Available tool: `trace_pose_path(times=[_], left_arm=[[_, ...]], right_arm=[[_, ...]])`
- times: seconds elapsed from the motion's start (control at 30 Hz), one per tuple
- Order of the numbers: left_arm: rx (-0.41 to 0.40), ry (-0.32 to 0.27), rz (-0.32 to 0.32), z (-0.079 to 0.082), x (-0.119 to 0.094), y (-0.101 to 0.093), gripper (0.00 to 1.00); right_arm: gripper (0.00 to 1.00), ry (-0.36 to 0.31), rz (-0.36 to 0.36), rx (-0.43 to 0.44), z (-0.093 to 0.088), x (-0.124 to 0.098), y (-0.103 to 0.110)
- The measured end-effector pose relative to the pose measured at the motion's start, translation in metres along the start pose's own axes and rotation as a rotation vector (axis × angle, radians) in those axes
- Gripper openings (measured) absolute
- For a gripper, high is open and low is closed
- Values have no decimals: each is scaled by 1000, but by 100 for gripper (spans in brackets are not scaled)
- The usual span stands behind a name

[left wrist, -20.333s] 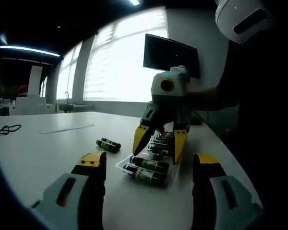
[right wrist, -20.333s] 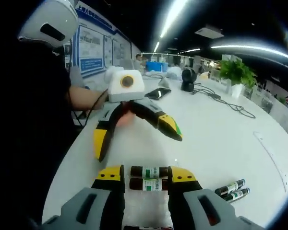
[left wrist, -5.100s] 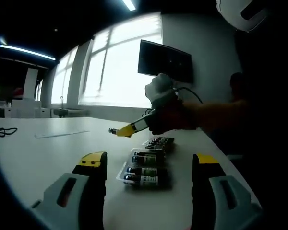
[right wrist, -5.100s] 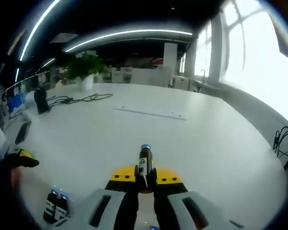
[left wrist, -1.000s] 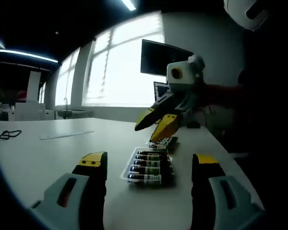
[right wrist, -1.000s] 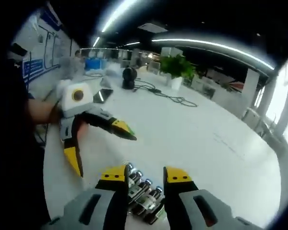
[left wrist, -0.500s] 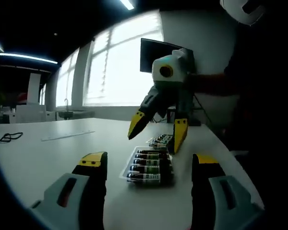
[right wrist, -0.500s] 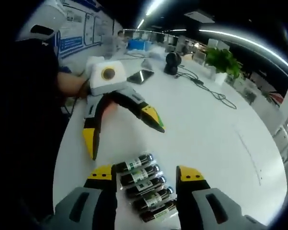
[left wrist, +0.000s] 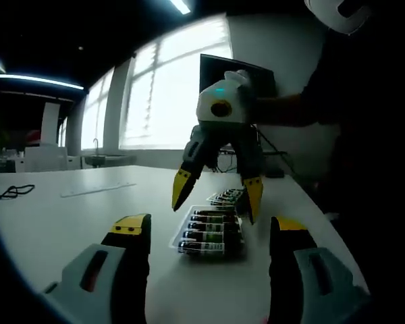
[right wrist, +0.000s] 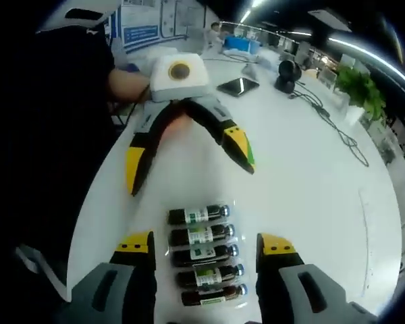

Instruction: Grip medicine bottles put into box

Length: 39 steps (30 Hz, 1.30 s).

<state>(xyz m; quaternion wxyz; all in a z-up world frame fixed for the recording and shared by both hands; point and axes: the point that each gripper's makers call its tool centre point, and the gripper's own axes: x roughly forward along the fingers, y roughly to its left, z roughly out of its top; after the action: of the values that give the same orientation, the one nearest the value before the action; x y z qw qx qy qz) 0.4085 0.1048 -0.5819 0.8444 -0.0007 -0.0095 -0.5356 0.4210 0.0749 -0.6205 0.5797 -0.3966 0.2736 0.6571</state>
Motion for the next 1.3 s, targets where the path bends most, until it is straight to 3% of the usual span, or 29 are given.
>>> trace_pose_path(times=[0.3,0.57,0.8,1.13,1.3], left_arm=[[-3,1,5,-1,-1,2,64],[-4,-4,4,1,0,1,64],[-4,-9,1,2,0,1,64],[-5,-17,-4,3,0,0,64],[-6,-19,-7,4,0,0,64]], right_arm=[[52,77,57,-55,-13,11,0],[51,94,51,-56,-14,13,2],[50,101,4,47,-15,14,-6],[50,163,-110,266,-21,12,-20],[50,151,-118,258,-23,11,-19]])
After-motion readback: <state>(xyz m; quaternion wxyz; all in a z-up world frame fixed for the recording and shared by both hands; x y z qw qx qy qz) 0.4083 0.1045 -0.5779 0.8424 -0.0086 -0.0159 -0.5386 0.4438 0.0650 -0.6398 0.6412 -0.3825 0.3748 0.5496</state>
